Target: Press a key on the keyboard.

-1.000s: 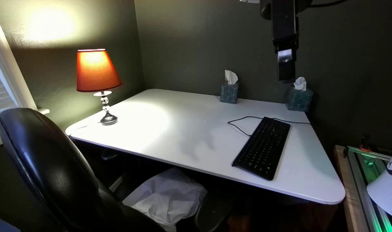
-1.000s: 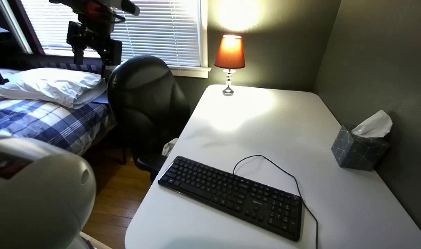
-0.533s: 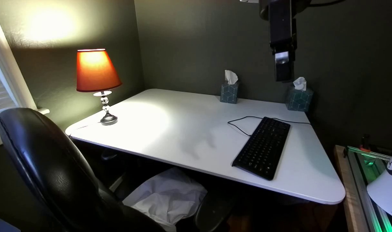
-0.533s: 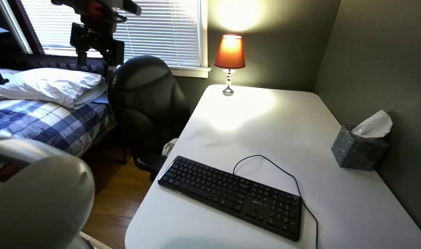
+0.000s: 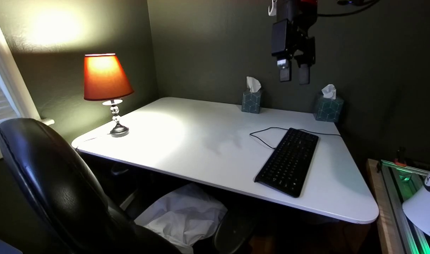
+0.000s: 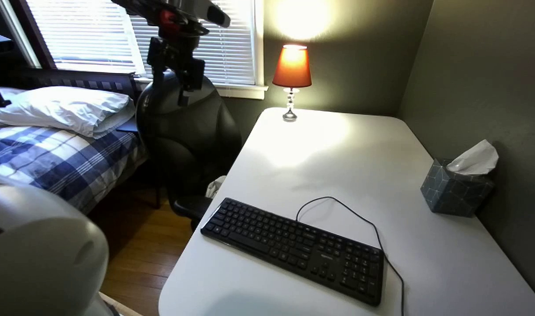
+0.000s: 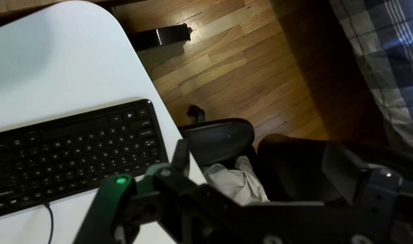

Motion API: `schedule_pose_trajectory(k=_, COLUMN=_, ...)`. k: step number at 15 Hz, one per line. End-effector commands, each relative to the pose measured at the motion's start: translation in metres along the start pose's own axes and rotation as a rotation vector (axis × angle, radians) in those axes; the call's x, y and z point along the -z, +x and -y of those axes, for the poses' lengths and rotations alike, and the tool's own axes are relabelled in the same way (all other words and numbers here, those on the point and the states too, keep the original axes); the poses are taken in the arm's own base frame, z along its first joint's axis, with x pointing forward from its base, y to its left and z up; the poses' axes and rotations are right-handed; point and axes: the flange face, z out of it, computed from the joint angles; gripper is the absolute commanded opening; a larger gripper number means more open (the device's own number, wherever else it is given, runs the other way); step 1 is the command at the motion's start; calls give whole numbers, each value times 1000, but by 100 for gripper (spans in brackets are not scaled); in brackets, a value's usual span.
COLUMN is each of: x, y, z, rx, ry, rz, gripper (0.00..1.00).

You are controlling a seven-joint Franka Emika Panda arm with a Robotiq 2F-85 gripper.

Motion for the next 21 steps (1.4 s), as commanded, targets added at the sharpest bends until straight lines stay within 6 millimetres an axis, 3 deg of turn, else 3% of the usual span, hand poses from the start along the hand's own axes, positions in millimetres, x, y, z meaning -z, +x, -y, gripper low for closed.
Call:
schedule_pose_trajectory(k=1, x=1, y=18, z=-43, rx=-108, ry=-18, rz=-46, gripper=100)
schedule_pose_trajectory(k=4, x=2, y=26, z=-75, rx=-138, ry=-79, rz=-75, gripper=100)
schedule_pose_trajectory(k=8, x=-2, y=25, z=-99, rx=-120, ry=-223, rz=-101, gripper=100)
schedule_pose_trajectory(k=10, x=-6, y=24, z=-103, rx=-92, ry=-286, rz=-104, gripper=100)
schedule_pose_trajectory(k=19, x=-1, y=31, z=-102, rx=-101, ry=-250, rz=-105, gripper=100)
schedule_pose_trajectory(k=21, x=-8, y=36, z=-109, rx=-110, ry=-272, rz=-88, gripper=100)
